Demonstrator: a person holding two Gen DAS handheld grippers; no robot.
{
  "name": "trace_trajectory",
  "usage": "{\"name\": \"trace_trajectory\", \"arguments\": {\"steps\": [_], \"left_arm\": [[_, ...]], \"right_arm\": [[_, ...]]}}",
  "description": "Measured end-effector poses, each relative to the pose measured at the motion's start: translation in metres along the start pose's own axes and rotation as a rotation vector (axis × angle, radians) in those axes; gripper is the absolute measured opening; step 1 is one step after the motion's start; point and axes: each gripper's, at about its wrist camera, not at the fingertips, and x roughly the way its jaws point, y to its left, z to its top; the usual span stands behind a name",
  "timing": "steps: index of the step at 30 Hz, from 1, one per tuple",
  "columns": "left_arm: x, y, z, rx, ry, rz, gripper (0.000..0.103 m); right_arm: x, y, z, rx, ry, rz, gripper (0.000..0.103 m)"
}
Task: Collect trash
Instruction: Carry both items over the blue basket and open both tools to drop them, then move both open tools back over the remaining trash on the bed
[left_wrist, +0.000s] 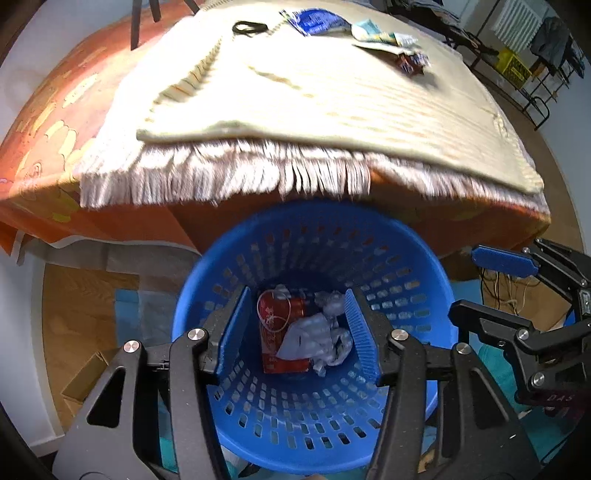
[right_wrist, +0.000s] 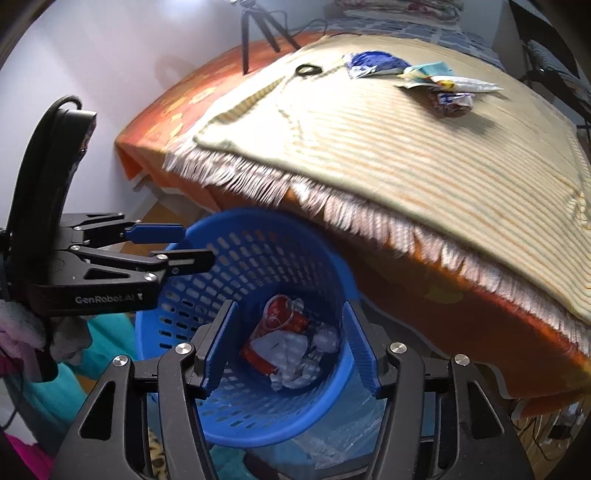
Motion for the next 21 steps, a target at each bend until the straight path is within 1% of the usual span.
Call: {"name": "trace_trajectory", "arguments": {"steps": [5, 10, 13, 14, 15, 21], "left_arm": [[-0.011, 0.004, 0.019, -0.024, -0.032, -0.018, 0.054], [-0.027, 0.001, 0.044, -0.010, -0.079, -0.024, 0.054], [-0.033, -0.003, 0.059, -0.006, -0.098, -0.030, 0.056], [-0.033, -0.003, 0.063, -0.007, -0.101, -0.033, 0.059], [-0.033, -0.003, 0.067, -0.010, -0.103, -0.039, 0.060], [-0.032, 0.001, 0.096, -0.012, -0.119, -0.047, 0.060]], "right_arm": [[-0.013, -0.014, 0.015, 0.050, -0.046, 0.000, 0.062], [-0.029, -0.024, 0.028, 0.070, -0.101, -0.014, 0.062], [-0.037, -0.031, 0.036, 0.089, -0.134, -0.021, 0.066], [-0.040, -0.034, 0.038, 0.096, -0.145, -0.023, 0.068], [-0.042, -0.037, 0.041, 0.102, -0.156, -0.024, 0.068], [-0.051, -0.058, 0.062, 0.148, -0.203, -0.045, 0.068]]}}
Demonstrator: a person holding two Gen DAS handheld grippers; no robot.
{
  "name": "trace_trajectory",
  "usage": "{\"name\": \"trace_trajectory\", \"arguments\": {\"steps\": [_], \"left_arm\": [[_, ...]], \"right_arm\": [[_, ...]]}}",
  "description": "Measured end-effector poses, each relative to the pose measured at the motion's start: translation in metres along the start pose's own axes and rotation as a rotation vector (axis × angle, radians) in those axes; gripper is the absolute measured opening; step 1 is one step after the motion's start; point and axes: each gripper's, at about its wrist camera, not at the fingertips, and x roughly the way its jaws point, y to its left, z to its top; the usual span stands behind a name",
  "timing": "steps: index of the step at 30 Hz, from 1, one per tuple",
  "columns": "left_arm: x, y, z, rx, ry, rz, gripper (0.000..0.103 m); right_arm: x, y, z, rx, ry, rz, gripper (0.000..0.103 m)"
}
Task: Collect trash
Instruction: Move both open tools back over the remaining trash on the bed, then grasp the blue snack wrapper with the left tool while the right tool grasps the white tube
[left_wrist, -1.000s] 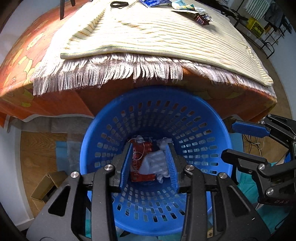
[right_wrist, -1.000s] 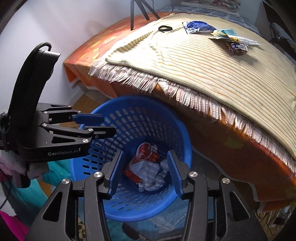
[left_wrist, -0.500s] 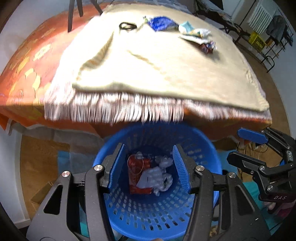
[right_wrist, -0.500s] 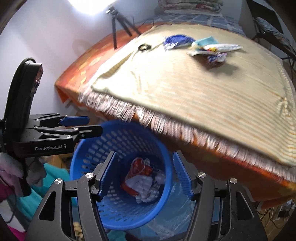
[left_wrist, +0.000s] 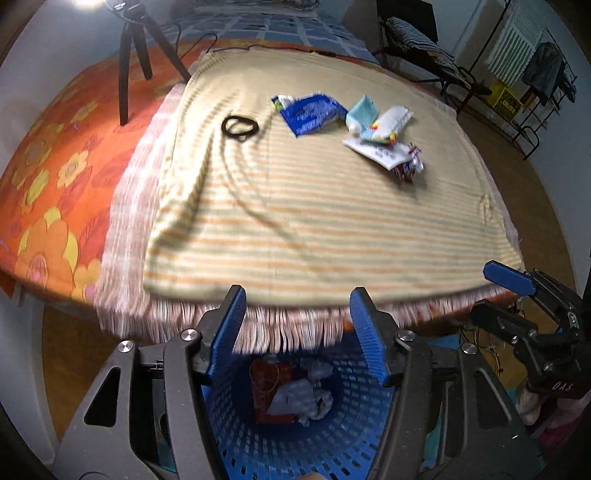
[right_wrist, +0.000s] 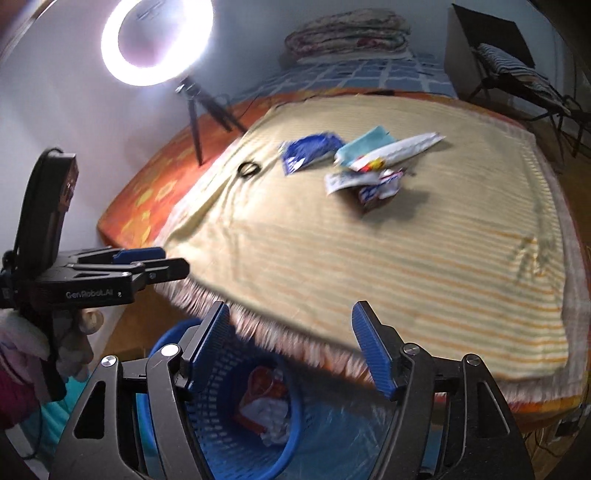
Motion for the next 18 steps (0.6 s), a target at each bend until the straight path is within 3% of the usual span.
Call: {"name": "trace_trajectory", "arguments": {"steps": [7, 12, 18], "left_arm": [[0.006, -0.011, 0.043, 0.084, -0.035, 0.016, 0.060], [0.013, -0.027, 0.072, 0.206, -0.080, 0.064, 0.070], [0.036, -0.027, 0.110, 0.201, -0.046, 0.009, 0.070]], "right_arm": [[0.003, -0.034, 0.038, 0.111, -0.015, 0.014, 0.069], [0.008, -0.063, 0.063, 0.213, -0.034, 0.022, 0.069], [0.023, -0.093, 0.093, 0.320, -0.045, 0.027, 0.069]]}}
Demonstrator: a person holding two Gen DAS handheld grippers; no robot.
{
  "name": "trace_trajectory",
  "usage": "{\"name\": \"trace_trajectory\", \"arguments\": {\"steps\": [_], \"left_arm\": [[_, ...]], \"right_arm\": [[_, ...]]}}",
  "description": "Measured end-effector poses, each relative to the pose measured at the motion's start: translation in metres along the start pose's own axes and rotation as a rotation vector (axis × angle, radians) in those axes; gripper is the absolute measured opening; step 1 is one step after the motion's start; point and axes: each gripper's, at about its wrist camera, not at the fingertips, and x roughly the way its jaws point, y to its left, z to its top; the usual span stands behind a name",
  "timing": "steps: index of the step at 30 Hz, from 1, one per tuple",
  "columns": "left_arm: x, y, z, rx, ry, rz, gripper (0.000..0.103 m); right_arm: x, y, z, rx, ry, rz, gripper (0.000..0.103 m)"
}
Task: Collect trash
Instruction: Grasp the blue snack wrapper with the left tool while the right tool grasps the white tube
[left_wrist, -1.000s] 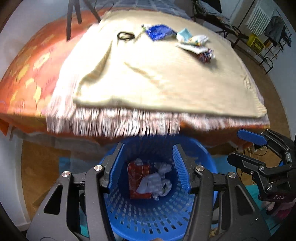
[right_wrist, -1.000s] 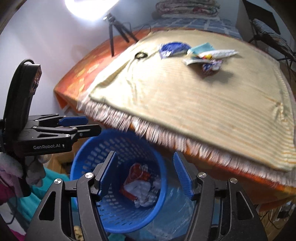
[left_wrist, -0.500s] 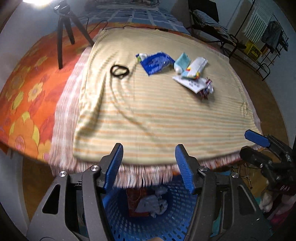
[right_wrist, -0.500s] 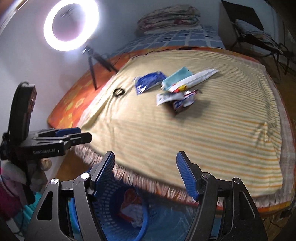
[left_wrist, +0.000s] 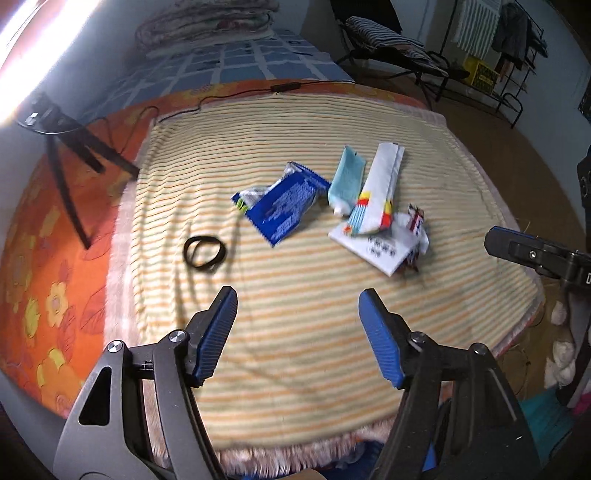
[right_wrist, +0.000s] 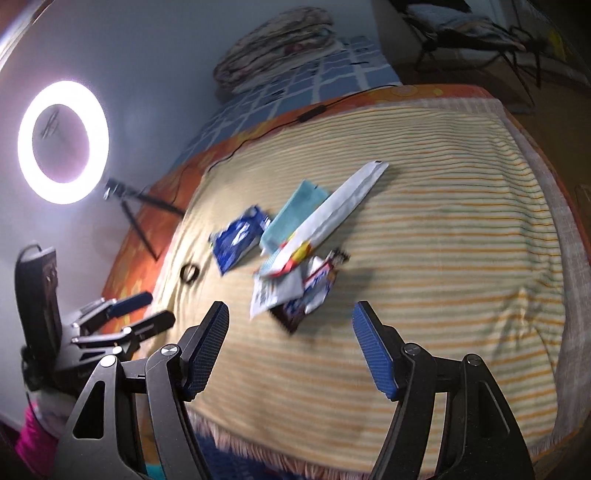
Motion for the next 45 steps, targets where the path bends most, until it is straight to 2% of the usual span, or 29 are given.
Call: {"name": "trace_trajectory", "arguments": {"steps": [4, 10, 14, 16, 21, 26, 29, 32, 34, 36, 38, 40, 43, 45], "left_arm": [[0.019, 0.006, 0.027, 0.023, -0.002, -0.009, 0.071], [0.053, 0.011, 0.052, 0.050, 0.026, -0.023, 0.073], [0.079, 0.003, 0.058, 0.155, 0.059, 0.055, 0.073], [0.091, 0.000, 0.060, 0.185, 0.070, 0.067, 0.073], [0.107, 0.000, 0.066, 0.196, 0.068, 0.096, 0.073], [0.117, 0.004, 0.076, 0.170, 0.053, 0.077, 0.073], [0.124, 0.004, 0.079, 0.171, 0.052, 0.074, 0.073], [0.125, 0.006, 0.081, 0.159, 0.043, 0.066, 0.072], [0.124, 0.007, 0.081, 0.151, 0.038, 0.056, 0.067], [0.121, 0.008, 0.080, 0.151, 0.031, 0.058, 0.062], [0.119, 0.007, 0.080, 0.152, 0.023, 0.061, 0.056], [0.115, 0.007, 0.079, 0.151, 0.019, 0.060, 0.055], [0.113, 0.003, 0.078, 0.189, 0.012, 0.066, 0.056], [0.115, 0.002, 0.078, 0.198, 0.013, 0.073, 0.066]], "right_arm": [[0.015, -0.011, 0.022, 0.071, -0.003, 0.012, 0.069], [0.042, -0.023, 0.049, 0.109, 0.013, -0.009, 0.069], [0.062, -0.034, 0.061, 0.153, 0.032, -0.006, 0.069], [0.070, -0.038, 0.064, 0.171, 0.039, -0.007, 0.069], [0.094, -0.047, 0.071, 0.208, 0.064, -0.010, 0.069], [0.110, -0.058, 0.072, 0.285, 0.072, 0.031, 0.069], [0.114, -0.053, 0.074, 0.267, 0.063, 0.027, 0.069], [0.117, -0.048, 0.075, 0.259, 0.056, 0.018, 0.064], [0.119, -0.045, 0.077, 0.246, 0.053, 0.007, 0.060], [0.119, -0.041, 0.076, 0.223, 0.051, -0.022, 0.050], [0.118, -0.042, 0.076, 0.218, 0.045, -0.036, 0.035], [0.120, -0.045, 0.076, 0.234, 0.046, -0.028, 0.032], [0.120, -0.049, 0.075, 0.270, 0.039, -0.011, 0.032], [0.121, -0.049, 0.075, 0.281, 0.034, -0.007, 0.032]]}}
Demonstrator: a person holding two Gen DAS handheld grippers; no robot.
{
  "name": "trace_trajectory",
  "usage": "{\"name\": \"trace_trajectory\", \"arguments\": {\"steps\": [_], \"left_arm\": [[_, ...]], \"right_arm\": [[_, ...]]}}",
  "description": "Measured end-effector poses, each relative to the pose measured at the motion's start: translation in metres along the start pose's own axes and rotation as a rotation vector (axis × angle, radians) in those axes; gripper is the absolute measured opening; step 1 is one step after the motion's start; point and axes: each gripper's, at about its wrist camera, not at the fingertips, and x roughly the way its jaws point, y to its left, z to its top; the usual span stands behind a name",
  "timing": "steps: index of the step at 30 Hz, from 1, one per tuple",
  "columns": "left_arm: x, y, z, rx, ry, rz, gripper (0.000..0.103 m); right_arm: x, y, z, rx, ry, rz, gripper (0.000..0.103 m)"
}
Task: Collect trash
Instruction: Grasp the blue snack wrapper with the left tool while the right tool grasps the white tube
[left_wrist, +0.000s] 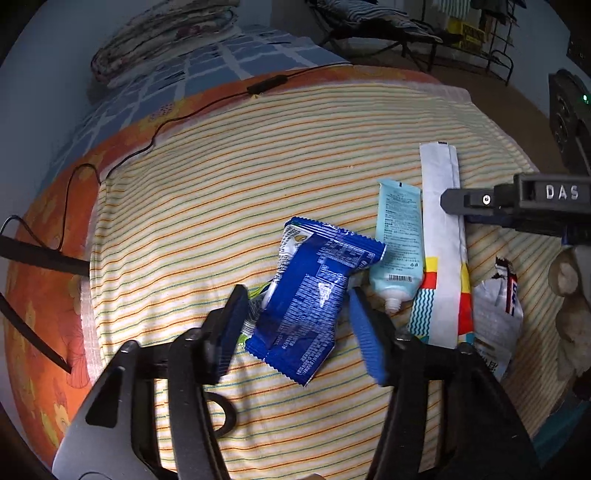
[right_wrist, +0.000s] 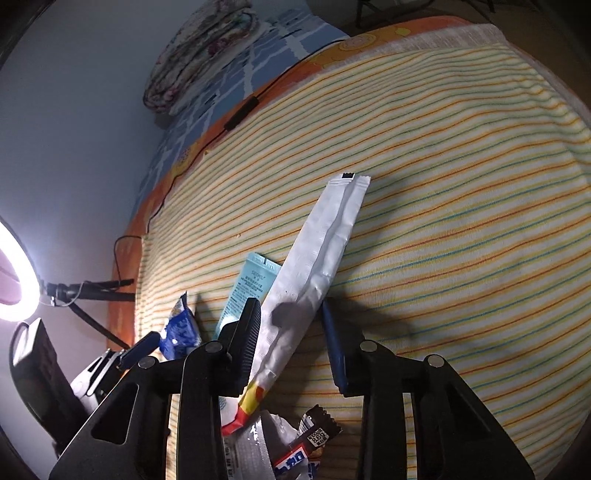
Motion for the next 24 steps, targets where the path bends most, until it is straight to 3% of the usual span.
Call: {"name": "trace_trajectory", "arguments": {"steps": [2, 5, 6, 7, 11, 12, 13, 15, 24], "left_arm": [[0.001, 0.001, 0.001, -0.003, -0.017, 0.024, 0.082], [0.008, 0.008, 0.004, -0.040, -0.010, 0.007, 0.085], [0.012, 0.012, 0.004, -0.067, -0.002, -0.013, 0.085], [0.016, 0.016, 0.004, -0.093, 0.003, -0.028, 0.085], [0.019, 0.025, 0.001, -0.151, 0.003, -0.067, 0.078], [0.018, 0.026, 0.001, -0.151, -0.001, -0.063, 0.070], [0.015, 0.026, 0.001, -0.149, -0.005, -0.060, 0.055], [0.010, 0.028, 0.001, -0.157, -0.011, -0.051, 0.042], [-0.009, 0.037, -0.005, -0.196, -0.042, -0.024, 0.040]], "right_arm": [[0.000, 0.000, 0.000, -0.009, -0.004, -0.003, 0.032], [0.001, 0.004, 0.000, -0.051, -0.014, -0.023, 0.031], [0.002, 0.007, -0.001, -0.065, -0.016, -0.029, 0.027], [0.003, 0.009, -0.001, -0.078, -0.013, -0.033, 0.014], [0.004, 0.006, 0.000, -0.077, -0.005, -0.008, 0.007], [0.004, 0.007, 0.000, -0.082, -0.007, -0.008, 0.006], [0.003, 0.008, 0.000, -0.086, -0.012, -0.004, 0.006], [-0.001, 0.012, 0.000, -0.091, -0.028, 0.002, 0.005], [-0.029, 0.035, -0.002, -0.174, -0.114, 0.021, 0.003]]}}
